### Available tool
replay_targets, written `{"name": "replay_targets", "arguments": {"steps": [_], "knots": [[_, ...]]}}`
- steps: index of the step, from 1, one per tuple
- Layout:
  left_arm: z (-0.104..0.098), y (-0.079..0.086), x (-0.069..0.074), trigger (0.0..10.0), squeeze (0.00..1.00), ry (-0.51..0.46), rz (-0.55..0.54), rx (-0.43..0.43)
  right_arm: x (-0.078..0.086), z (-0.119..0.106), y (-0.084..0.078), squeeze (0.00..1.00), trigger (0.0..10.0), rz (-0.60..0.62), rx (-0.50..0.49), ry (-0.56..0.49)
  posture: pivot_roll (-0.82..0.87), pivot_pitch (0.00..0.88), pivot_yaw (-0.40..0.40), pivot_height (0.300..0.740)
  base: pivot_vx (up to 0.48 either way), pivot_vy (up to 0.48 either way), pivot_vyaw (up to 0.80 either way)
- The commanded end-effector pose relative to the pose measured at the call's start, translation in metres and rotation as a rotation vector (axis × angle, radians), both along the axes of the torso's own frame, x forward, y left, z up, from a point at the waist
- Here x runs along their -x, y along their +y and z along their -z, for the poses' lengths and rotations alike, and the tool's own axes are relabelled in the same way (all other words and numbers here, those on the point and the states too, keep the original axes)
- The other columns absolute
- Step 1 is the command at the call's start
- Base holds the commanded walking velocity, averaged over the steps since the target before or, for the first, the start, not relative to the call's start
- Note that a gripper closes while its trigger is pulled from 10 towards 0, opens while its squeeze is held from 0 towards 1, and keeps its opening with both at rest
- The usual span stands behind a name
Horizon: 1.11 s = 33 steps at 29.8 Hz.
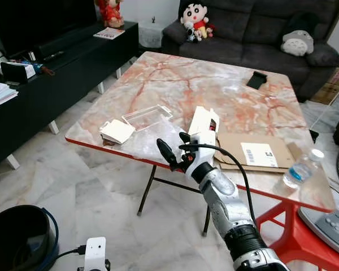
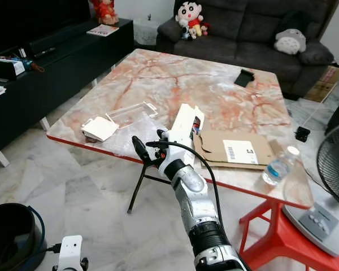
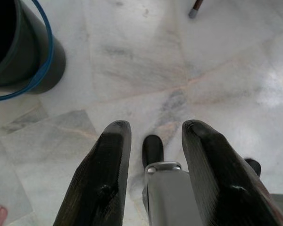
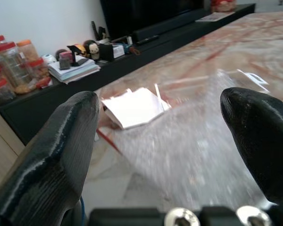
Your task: Picking trash to rubbish bin
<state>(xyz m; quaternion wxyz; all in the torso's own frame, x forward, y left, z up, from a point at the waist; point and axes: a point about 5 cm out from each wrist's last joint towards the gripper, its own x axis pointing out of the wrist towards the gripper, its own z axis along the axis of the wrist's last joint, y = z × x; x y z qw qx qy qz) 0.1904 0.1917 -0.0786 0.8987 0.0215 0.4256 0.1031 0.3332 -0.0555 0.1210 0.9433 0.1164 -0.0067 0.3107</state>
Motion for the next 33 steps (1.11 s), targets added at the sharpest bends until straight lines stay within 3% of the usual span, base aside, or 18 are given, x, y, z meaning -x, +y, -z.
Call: {"name": "replay_targets", "arguments": {"steps": [1,4,14,33], "knots": [[-0.0004,-0.0007,-0.0008,10.0,0.00,-0.004,-0.003,-0.004,-0.0022,-0.0078,0.0008,0.00,10.0,-0.006,0.007,-0.044,-0.03,0.000,-0.086,0.740,0.431,0.000,0.77],[-0.0001,-0.0012,-0.0005,10.0,0.00,-0.002,0.000,-0.003,-0.0033,-0.0091,0.0004,0.00,10.0,-0.005,-0.002,-0.037,-0.03,0.000,-0.086,0.740,0.431,0.000,0.77],[-0.0010,-0.0039,-0.0024,10.0,0.00,-0.019,0.008,0.012,-0.0042,-0.0120,0.0013,0.00,10.0,-0.007,-0.017,-0.042,-0.03,0.000,-0.086,0.740,0.425,0.000,0.00],[-0.0001,-0.0062,-0.0011,10.0,0.00,-0.017,0.008,0.030,0.0003,-0.0153,-0.0024,0.00,10.0,-0.060,-0.011,-0.040,-0.04,0.000,-0.092,0.740,0.000,0.000,0.00]]}}
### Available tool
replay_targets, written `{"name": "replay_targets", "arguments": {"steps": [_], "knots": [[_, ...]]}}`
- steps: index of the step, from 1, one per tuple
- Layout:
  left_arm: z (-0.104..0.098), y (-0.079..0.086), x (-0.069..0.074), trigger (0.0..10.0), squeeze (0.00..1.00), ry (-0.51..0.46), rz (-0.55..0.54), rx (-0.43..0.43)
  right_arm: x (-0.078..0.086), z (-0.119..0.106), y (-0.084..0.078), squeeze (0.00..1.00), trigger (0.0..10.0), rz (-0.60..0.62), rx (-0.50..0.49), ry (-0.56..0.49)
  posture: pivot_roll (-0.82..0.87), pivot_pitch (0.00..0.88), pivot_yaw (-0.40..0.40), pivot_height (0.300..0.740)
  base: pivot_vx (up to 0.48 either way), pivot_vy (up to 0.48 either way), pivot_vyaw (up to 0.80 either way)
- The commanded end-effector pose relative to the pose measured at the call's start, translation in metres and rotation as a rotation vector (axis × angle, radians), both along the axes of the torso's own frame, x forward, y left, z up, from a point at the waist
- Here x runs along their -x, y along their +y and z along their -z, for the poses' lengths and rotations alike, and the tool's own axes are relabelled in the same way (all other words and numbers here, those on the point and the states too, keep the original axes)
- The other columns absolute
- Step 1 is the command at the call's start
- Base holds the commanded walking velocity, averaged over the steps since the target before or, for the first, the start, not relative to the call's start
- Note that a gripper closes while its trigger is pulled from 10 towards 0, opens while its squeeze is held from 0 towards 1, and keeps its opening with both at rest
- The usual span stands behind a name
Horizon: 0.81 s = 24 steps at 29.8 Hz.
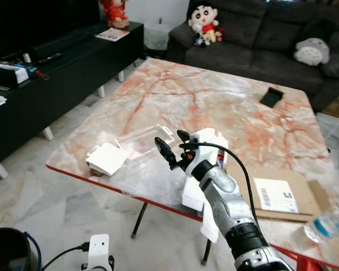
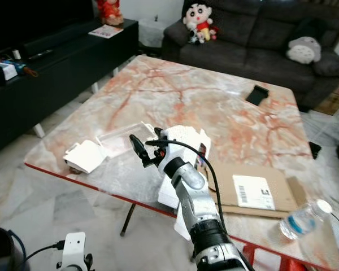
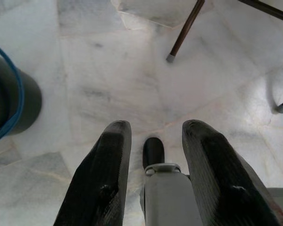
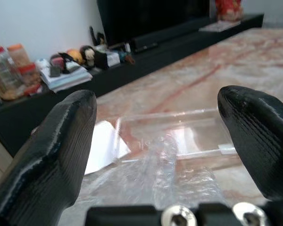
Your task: Picking trash to rubbish bin
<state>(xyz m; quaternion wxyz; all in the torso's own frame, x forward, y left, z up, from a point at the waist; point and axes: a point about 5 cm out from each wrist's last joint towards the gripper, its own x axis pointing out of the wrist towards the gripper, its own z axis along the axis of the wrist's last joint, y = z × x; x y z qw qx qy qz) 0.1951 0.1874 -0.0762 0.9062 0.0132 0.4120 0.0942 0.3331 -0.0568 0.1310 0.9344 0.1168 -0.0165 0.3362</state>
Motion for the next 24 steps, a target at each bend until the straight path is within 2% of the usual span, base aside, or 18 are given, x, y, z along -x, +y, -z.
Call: {"name": "replay_targets", "arguments": {"steps": [1,8,24], "knots": [[0.002,-0.002,0.004,10.0,0.00,0.015,-0.003,0.010,0.001,-0.007,-0.001,0.00,10.0,-0.022,0.007,-0.019,-0.04,0.000,-0.092,0.740,0.000,0.000,0.00],[0.003,-0.003,0.004,10.0,0.00,0.020,-0.001,0.015,0.011,-0.009,0.001,0.00,10.0,-0.115,0.039,-0.025,-0.04,0.000,-0.092,0.740,0.000,0.000,0.00],[0.005,-0.005,0.008,10.0,0.00,0.041,0.015,0.022,0.010,0.021,-0.001,0.00,10.0,-0.035,0.107,0.108,-0.04,0.000,-0.093,0.740,0.000,0.000,0.00]]}}
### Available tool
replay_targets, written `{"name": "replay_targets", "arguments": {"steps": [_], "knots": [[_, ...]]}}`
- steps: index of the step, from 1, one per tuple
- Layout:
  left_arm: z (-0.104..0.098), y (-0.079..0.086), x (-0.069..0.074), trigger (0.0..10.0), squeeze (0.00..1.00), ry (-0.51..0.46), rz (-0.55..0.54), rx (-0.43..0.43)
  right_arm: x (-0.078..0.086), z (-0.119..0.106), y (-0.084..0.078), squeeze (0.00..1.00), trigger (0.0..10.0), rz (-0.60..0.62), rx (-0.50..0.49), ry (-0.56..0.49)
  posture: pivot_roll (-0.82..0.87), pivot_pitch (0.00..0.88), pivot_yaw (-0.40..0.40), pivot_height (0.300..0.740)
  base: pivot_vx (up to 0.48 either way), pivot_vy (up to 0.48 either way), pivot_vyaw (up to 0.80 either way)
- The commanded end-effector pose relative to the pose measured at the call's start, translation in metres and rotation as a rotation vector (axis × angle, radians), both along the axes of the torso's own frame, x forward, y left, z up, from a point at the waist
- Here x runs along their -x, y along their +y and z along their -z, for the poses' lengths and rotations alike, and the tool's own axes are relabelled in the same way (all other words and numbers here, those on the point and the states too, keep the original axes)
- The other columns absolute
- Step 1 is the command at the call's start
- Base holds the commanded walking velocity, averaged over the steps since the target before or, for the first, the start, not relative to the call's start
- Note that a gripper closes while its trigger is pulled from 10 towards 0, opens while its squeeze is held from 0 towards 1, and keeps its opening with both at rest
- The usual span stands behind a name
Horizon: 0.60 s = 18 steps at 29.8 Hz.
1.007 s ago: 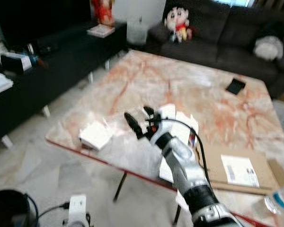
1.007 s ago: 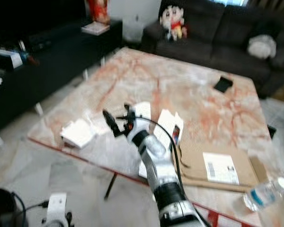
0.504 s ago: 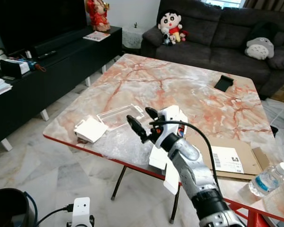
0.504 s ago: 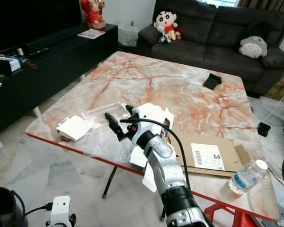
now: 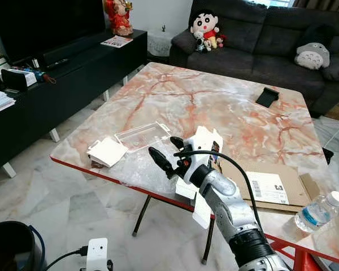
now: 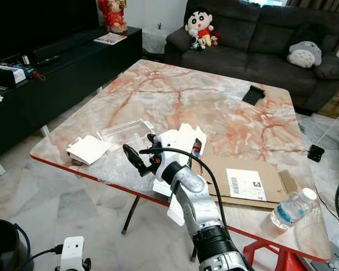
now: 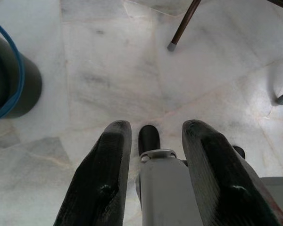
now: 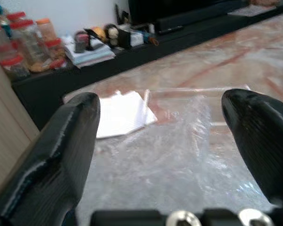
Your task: Picking trash to rubbish bin
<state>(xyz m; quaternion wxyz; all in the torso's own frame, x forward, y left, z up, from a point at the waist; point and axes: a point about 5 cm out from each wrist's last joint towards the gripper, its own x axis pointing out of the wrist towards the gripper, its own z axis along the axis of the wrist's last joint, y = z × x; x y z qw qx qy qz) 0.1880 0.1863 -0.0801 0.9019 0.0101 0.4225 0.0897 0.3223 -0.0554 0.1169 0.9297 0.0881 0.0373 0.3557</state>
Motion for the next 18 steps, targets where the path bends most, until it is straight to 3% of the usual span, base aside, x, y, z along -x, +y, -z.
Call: {"name": "replay_targets", "arguments": {"steps": [1,18], "knots": [[0.002,-0.003,0.001,10.0,0.00,0.019,0.010,0.011,-0.001,0.007,-0.003,0.00,10.0,0.017,0.019,0.030,-0.04,0.000,-0.093,0.740,0.000,0.000,0.00],[0.001,-0.005,0.000,10.0,0.00,0.021,0.014,0.021,0.003,0.020,0.006,0.00,10.0,0.010,0.017,0.067,-0.03,0.000,-0.096,0.740,0.000,0.000,0.00]]}}
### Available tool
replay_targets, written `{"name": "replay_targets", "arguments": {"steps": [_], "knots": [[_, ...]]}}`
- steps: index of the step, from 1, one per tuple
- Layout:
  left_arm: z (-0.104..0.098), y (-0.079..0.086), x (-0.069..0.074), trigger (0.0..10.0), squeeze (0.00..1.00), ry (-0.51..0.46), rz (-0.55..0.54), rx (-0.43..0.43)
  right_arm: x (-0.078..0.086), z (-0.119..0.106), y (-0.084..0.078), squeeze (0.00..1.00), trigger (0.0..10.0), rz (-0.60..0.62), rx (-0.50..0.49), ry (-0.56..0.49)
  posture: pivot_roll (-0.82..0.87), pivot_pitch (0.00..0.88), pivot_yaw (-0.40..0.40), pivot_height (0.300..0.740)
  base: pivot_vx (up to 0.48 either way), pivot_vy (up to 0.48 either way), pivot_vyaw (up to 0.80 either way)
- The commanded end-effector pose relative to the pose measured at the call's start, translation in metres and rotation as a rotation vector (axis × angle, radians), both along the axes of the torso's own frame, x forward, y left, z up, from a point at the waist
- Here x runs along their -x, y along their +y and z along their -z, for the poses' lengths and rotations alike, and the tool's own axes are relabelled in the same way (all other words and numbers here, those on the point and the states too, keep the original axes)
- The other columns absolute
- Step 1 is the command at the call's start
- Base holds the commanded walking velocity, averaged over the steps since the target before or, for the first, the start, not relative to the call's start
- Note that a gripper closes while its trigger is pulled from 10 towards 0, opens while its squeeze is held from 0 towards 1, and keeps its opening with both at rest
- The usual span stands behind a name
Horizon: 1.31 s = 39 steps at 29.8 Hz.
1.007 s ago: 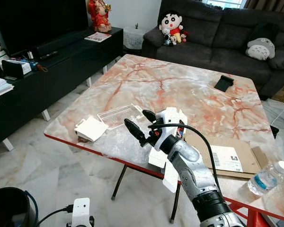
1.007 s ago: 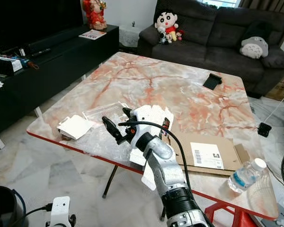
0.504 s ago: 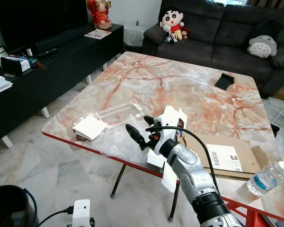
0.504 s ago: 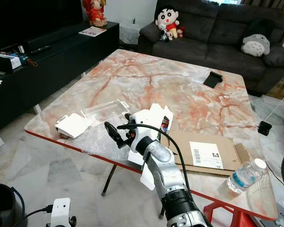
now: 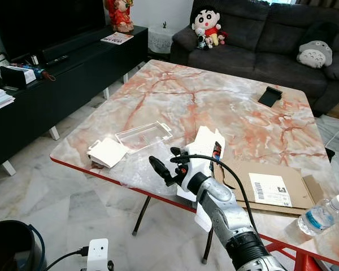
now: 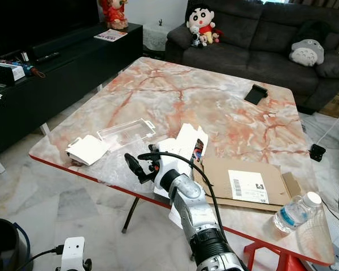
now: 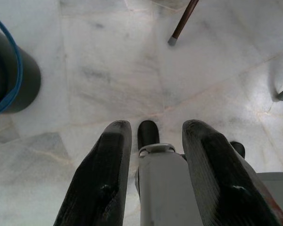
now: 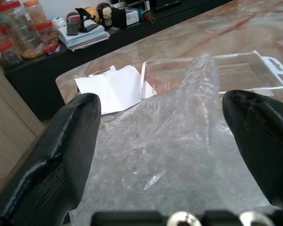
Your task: Picking trash to rubbish bin
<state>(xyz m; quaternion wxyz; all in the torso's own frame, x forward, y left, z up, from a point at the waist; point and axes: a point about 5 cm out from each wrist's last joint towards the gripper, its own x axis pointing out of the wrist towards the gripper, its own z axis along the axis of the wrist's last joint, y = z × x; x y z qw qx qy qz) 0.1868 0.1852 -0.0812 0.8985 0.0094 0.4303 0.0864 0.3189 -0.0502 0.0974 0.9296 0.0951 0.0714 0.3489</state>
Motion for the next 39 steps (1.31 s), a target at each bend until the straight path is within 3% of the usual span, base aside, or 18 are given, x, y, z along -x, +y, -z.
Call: {"name": "replay_targets", "arguments": {"steps": [1,33,34,35,36,37,39], "knots": [[0.000,-0.004,-0.001,10.0,0.00,0.005,0.009,0.017,-0.001,0.001,0.001,0.00,10.0,0.001,0.006,-0.002,-0.03,0.000,-0.096,0.740,0.000,0.000,0.00],[0.003,-0.007,0.003,10.0,0.00,0.021,0.014,0.031,0.006,0.019,0.006,0.00,10.0,-0.048,0.186,-0.056,-0.03,0.000,-0.101,0.740,0.000,0.000,0.00],[0.003,-0.007,0.003,10.0,0.00,0.021,0.014,0.031,0.006,0.019,0.005,0.00,8.2,-0.043,0.190,-0.059,-0.03,0.000,-0.101,0.740,0.000,0.000,0.00],[0.003,-0.007,0.003,10.0,0.00,0.021,0.014,0.031,0.006,0.019,0.005,0.00,8.2,-0.043,0.190,-0.059,-0.03,0.000,-0.101,0.740,0.000,0.000,0.00],[0.003,-0.007,0.003,10.0,0.00,0.021,0.014,0.031,0.006,0.019,0.005,0.00,1.3,-0.041,0.194,-0.060,-0.03,0.000,-0.101,0.740,0.000,0.000,0.00],[0.003,-0.007,0.003,10.0,0.00,0.021,0.014,0.030,0.005,0.019,0.005,0.00,0.0,-0.040,0.199,-0.061,-0.03,0.000,-0.102,0.740,0.000,0.000,0.00],[0.003,-0.007,0.003,10.0,0.00,0.021,0.014,0.030,0.005,0.020,0.004,0.00,0.0,-0.039,0.207,-0.064,-0.03,0.000,-0.102,0.740,0.000,0.000,0.00]]}}
